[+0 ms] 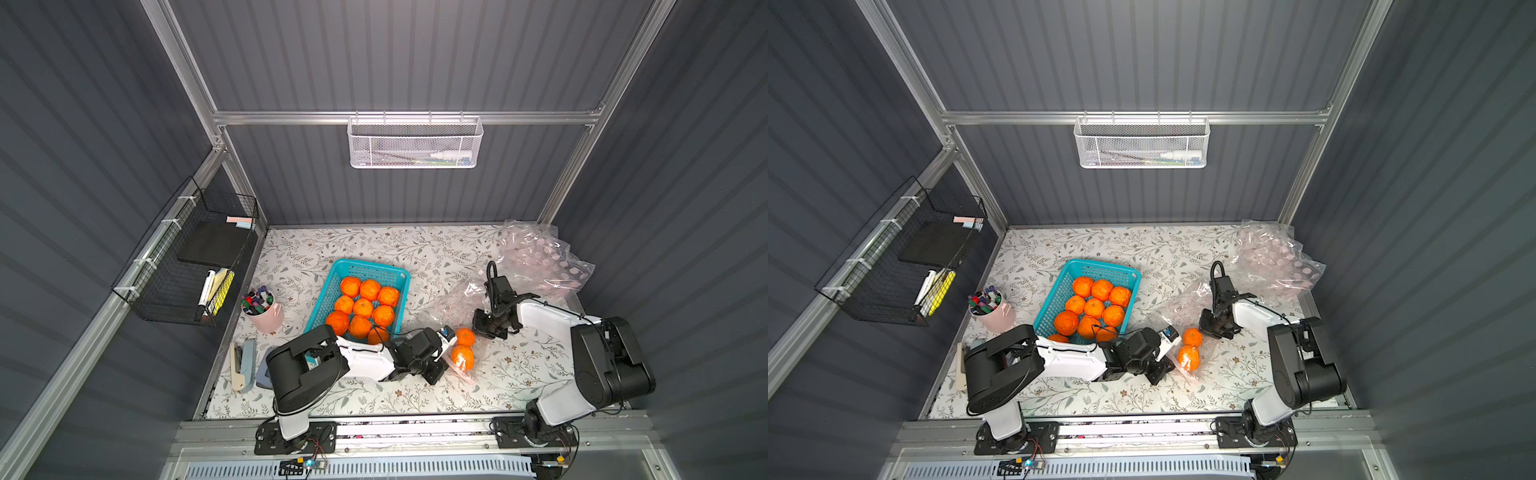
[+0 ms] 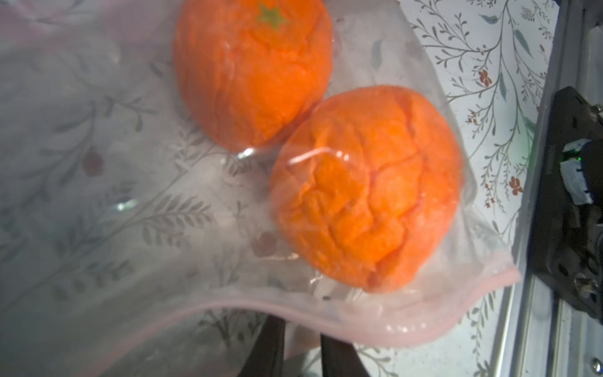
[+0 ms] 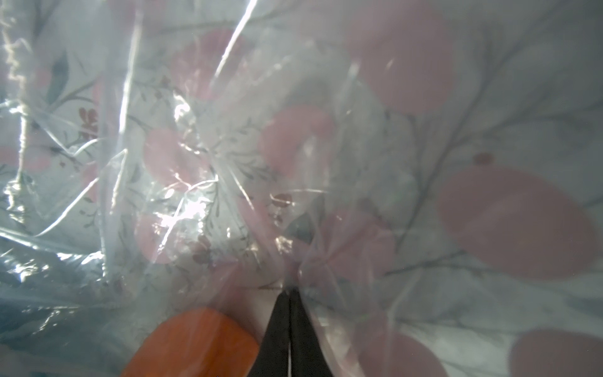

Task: Open the zip-top bag and take out the orange
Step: Pick up the orange from the zipper food storage bag.

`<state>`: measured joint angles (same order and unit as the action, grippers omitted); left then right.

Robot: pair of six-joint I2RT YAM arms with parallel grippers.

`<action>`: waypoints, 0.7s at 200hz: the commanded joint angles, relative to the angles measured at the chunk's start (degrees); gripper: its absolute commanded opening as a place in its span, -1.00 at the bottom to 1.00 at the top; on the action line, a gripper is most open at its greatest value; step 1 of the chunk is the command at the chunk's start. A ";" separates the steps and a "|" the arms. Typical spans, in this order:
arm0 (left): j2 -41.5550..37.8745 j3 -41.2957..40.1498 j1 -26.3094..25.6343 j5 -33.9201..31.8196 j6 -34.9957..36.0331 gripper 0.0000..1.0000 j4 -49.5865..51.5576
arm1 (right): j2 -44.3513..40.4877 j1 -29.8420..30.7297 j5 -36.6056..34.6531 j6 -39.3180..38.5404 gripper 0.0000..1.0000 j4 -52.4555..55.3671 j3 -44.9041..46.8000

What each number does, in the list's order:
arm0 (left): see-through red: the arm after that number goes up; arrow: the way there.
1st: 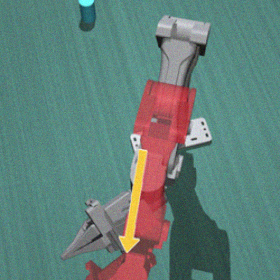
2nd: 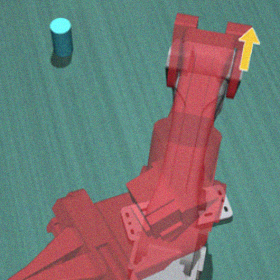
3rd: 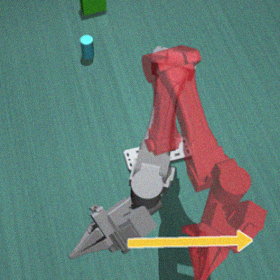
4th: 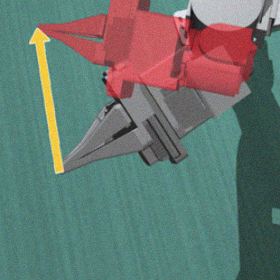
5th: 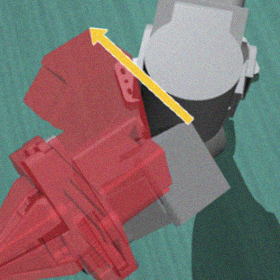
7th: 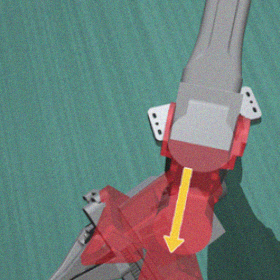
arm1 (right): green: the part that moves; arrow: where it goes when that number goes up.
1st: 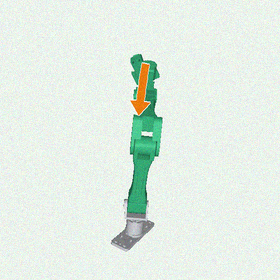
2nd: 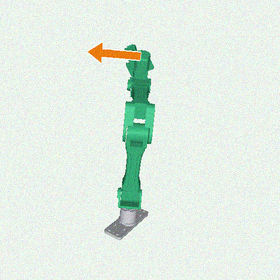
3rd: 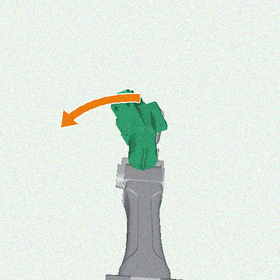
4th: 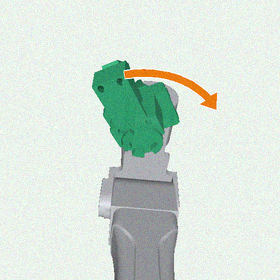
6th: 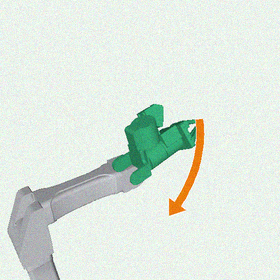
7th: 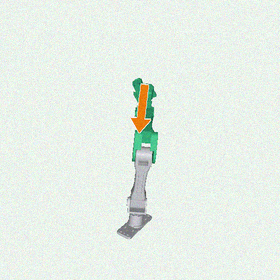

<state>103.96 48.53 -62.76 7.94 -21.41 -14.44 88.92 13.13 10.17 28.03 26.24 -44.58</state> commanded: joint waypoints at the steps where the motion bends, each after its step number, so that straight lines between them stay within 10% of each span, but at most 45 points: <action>1: 0.87 1.09 -0.34 -0.17 1.20 -0.58 3.19 | -0.20 0.32 -0.23 0.04 -0.85 0.50 1.35; 140: 2.28 5.44 -2.62 -2.91 3.54 0.50 -1.30 | -0.37 0.41 -0.06 -0.03 -0.85 0.26 1.51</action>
<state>104.95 51.53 -64.86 5.89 -19.49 -15.57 88.66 13.17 10.28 28.03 25.67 -44.21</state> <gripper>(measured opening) 0.729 0.076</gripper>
